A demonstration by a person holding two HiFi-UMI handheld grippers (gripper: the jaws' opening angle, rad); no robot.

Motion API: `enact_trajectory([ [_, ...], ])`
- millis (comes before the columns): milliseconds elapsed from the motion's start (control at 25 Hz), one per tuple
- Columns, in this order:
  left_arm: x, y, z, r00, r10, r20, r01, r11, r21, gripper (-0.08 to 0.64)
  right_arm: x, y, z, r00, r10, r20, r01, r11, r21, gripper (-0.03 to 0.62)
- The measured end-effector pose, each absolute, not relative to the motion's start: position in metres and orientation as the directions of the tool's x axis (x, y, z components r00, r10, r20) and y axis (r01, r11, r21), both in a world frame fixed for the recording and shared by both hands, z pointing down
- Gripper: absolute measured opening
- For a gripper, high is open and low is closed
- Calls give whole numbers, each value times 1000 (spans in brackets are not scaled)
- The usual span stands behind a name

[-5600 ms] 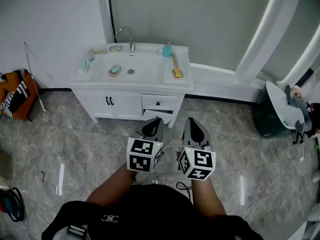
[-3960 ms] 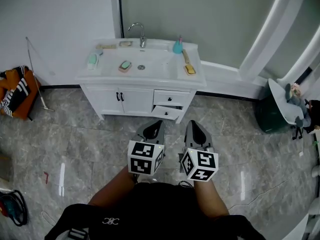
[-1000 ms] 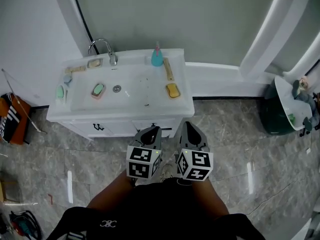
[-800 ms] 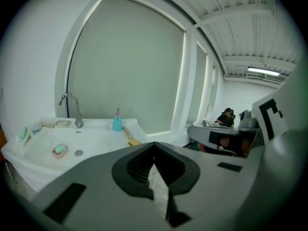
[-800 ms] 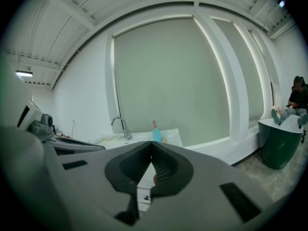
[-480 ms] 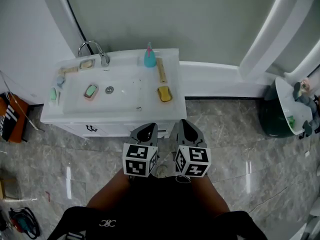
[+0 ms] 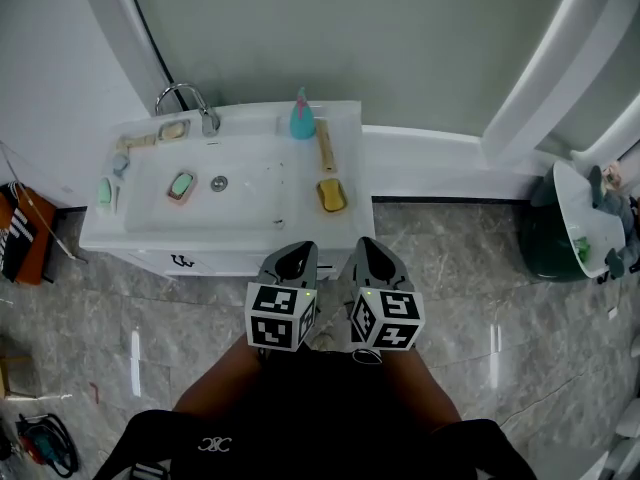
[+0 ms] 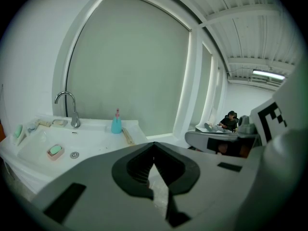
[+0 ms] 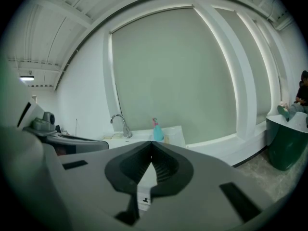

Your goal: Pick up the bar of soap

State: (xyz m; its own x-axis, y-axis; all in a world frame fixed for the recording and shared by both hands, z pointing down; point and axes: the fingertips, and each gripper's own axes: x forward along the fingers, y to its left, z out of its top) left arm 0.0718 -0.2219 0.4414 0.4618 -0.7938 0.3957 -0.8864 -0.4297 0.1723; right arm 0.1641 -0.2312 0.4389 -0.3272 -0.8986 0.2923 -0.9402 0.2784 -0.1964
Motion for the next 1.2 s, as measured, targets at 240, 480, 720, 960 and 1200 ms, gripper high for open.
enact_trajectory([
  [240, 61, -257, 440, 480, -786, 390, -877, -444, 184, 8, 158, -262, 442, -301, -905, 299, -949, 254, -188, 6],
  [480, 52, -286, 440, 489, -779, 392, -872, -452, 190, 8, 145, -294, 445, -313, -894, 321, -945, 259, -200, 6],
  [720, 36, -321, 447, 492, -771, 404, -870, -449, 204, 8, 133, -327, 459, -285, -887, 363, -957, 245, -153, 6],
  [960, 26, -356, 455, 515, -750, 416, -857, -471, 212, 8, 115, -359, 475, -284, -862, 421, -959, 258, -117, 6],
  [1200, 16, -387, 460, 546, -726, 418, -837, -498, 227, 8, 94, -378, 506, -302, -801, 517, -948, 311, -72, 8],
])
